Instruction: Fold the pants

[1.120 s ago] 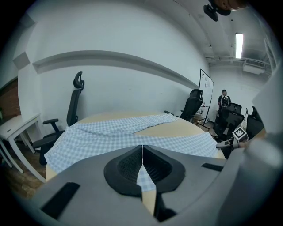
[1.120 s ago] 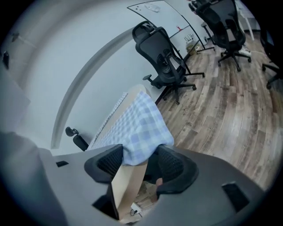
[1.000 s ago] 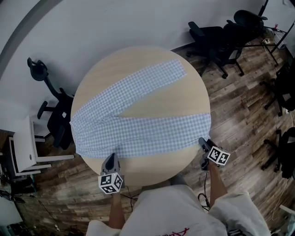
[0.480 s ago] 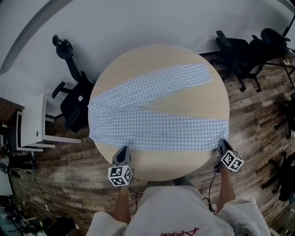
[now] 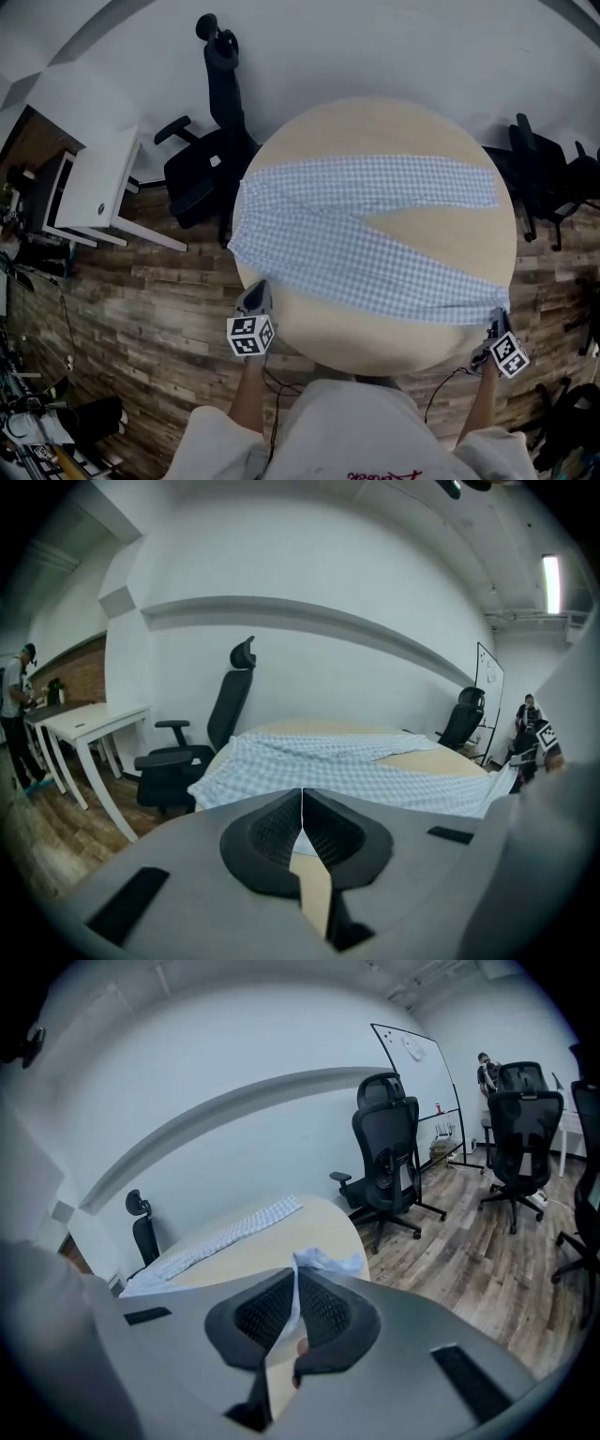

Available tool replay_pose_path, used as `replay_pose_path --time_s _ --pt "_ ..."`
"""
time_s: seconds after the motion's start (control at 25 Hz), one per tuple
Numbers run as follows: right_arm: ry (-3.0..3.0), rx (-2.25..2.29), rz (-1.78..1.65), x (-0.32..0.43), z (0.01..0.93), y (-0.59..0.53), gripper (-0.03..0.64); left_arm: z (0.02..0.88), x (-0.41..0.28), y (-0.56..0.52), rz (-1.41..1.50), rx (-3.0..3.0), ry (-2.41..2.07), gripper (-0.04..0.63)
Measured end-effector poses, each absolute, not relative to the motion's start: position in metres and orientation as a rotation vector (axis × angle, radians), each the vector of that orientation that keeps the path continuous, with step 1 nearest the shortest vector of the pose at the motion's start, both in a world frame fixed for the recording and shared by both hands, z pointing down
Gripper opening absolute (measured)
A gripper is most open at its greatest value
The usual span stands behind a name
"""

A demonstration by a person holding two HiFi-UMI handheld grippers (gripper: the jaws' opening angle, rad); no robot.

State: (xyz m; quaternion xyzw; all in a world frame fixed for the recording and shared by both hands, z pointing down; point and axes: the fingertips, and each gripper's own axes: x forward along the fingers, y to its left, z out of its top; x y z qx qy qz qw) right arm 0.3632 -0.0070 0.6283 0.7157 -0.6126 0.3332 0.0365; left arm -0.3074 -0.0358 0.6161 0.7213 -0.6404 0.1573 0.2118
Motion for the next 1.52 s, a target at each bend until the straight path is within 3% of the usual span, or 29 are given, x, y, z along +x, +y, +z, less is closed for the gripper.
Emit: replay_pose_path --time_s 0.32,1.08,1.2,1.28,1.52 --pt "-1.781 2.243 1.006 0.356 0.622 -0.009 0.035 0.661 -0.376 -0.047 0.476 1.864 -1.815 0.032" --pt "-1.579 2.280 1.023 0.336 0.626 -0.014 0.035 0.713 -0.451 -0.105 0.444 1.717 -1.814 0.036" --pt "-1.572 2.283 1.021 0.336 0.626 -0.016 0.035 0.717 -0.449 -0.105 0.442 1.715 -1.787 0.068" --pt "-1.570 2.283 1.017 0.336 0.627 -0.017 0.035 0.721 -0.448 -0.105 0.439 1.713 -1.782 0.144" --pt "-1.573 2.277 1.019 0.334 0.630 -0.020 0.035 0.717 -0.445 -0.113 0.414 1.718 -1.772 0.169"
